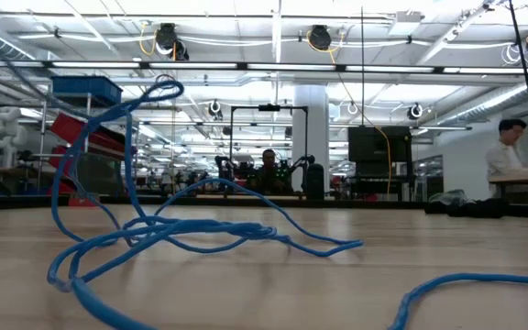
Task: Coil cords
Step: Coil the blue wire onto a spool
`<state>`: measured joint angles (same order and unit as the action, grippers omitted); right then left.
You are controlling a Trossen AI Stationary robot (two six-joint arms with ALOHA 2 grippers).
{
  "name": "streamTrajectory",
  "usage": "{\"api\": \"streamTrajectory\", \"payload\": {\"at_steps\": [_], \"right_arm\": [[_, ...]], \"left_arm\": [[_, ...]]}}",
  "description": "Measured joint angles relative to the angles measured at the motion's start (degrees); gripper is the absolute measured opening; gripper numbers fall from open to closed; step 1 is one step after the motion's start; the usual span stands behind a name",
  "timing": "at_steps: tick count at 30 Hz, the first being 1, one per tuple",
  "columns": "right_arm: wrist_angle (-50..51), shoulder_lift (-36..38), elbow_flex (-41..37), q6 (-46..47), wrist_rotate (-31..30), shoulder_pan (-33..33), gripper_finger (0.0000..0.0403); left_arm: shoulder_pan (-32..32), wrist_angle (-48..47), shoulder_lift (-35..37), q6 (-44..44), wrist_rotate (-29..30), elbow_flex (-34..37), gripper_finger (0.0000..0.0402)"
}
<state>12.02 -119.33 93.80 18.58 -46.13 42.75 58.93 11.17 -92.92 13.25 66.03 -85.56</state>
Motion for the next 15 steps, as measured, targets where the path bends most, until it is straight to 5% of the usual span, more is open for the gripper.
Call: {"api": "streamTrajectory", "payload": {"at_steps": [8,15], "right_arm": [[7.08,3.63,-0.15,-1.09,9.58,-4.77,0.0068],[-20.44,-1.42,-7.85,-3.46,16.37,-4.58,0.0069]], "left_arm": [[-2.41,-4.65,-0.04,-3.84,-3.68,0.00,0.0006],[-2.35,-5.30,0.11,-3.95,-3.25,0.00,0.0006]]}}
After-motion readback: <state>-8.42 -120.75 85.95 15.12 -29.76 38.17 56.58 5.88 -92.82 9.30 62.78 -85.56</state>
